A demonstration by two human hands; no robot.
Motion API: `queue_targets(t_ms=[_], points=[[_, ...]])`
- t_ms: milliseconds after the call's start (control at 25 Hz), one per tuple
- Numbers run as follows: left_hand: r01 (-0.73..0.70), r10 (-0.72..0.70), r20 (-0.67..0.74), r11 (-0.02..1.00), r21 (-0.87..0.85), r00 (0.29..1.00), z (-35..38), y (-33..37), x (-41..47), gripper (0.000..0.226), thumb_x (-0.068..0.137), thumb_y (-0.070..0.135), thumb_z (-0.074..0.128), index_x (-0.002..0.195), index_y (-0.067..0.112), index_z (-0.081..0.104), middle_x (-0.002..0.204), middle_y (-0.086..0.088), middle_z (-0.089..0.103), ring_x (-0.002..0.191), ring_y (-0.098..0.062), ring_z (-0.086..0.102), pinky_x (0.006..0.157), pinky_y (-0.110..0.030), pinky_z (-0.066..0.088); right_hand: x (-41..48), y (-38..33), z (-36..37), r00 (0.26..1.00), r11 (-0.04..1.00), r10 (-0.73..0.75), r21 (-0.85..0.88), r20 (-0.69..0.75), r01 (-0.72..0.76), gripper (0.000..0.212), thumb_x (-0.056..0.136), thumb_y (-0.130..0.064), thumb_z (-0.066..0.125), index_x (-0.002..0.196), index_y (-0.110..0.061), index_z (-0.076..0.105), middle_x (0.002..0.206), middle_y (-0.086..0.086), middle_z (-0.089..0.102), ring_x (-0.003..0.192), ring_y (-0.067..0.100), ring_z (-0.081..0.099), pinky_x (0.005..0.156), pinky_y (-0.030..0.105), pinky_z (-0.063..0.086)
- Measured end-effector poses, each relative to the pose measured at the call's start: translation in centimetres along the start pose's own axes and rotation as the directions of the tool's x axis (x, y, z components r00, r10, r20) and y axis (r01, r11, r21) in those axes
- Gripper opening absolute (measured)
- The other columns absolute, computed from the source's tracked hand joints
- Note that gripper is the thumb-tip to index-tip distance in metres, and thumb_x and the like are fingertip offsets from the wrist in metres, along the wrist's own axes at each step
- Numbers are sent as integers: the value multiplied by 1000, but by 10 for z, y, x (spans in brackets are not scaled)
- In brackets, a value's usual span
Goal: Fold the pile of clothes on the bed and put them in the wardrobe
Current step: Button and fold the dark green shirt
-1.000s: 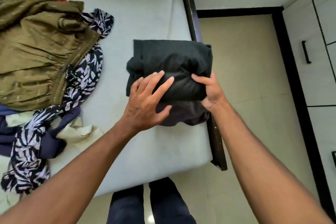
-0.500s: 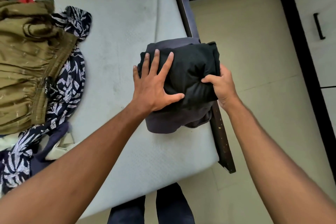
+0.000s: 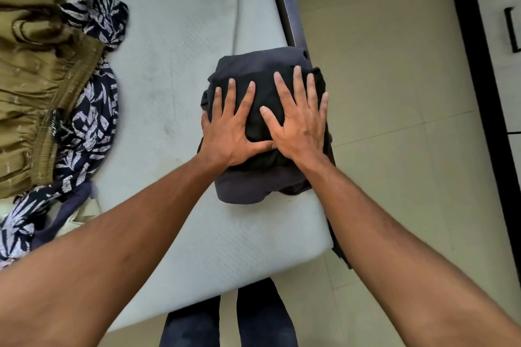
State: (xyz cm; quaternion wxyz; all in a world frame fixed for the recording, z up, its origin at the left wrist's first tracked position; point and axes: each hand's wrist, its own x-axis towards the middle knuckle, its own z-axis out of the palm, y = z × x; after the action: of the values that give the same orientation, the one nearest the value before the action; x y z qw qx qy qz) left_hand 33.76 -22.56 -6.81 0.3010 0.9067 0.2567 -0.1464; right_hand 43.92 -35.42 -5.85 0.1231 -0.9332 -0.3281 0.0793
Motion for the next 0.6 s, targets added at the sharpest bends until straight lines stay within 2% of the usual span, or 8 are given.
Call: queue_targets(t_ms=[120,280,480,560,600], points=[[39,-38,25,999,-18,999,19,-8,19,125,56,100,39,153,46,-19,166,3,-22,153,-28,-18,118,-70,9,12,22,34,996,1000,12,-25,90,-9,73,98,-66,37,162,-37,17,172,1,7,158,26,5,124,62,11],[4,-5,-49,1000,-9,999,42,-23,35,123,59,97,42,156,44,-12,167,1,-17,154,-30,-15,118,-68,9,20,30,62,998,999,6,-40,61,-4,74,97,-67,33,163,-37,14,172,1,5,158,25,5,125,59,10],[24,-24,12,1000,-11,1000,24,-16,29,126,55,100,41,156,44,-10,168,1,-14,154,-29,-12,119,-66,12,19,21,44,995,999,36,19,91,-38,72,97,-69,33,161,-41,16,172,-2,9,158,23,6,125,58,11],[34,-33,3,995,-99,999,8,-12,21,117,64,91,53,158,42,3,169,0,-2,155,-28,-2,118,-60,18,22,17,28,986,991,71,99,153,-86,70,97,-67,39,160,-42,21,171,-4,13,158,20,7,125,57,11],[21,-29,-36,982,-186,999,-1,-12,14,105,74,80,61,158,37,16,168,-2,9,155,-26,7,119,-54,21,24,14,17,978,979,97,158,184,-127,69,97,-65,44,159,-41,26,170,-4,16,158,19,8,125,57,10]])
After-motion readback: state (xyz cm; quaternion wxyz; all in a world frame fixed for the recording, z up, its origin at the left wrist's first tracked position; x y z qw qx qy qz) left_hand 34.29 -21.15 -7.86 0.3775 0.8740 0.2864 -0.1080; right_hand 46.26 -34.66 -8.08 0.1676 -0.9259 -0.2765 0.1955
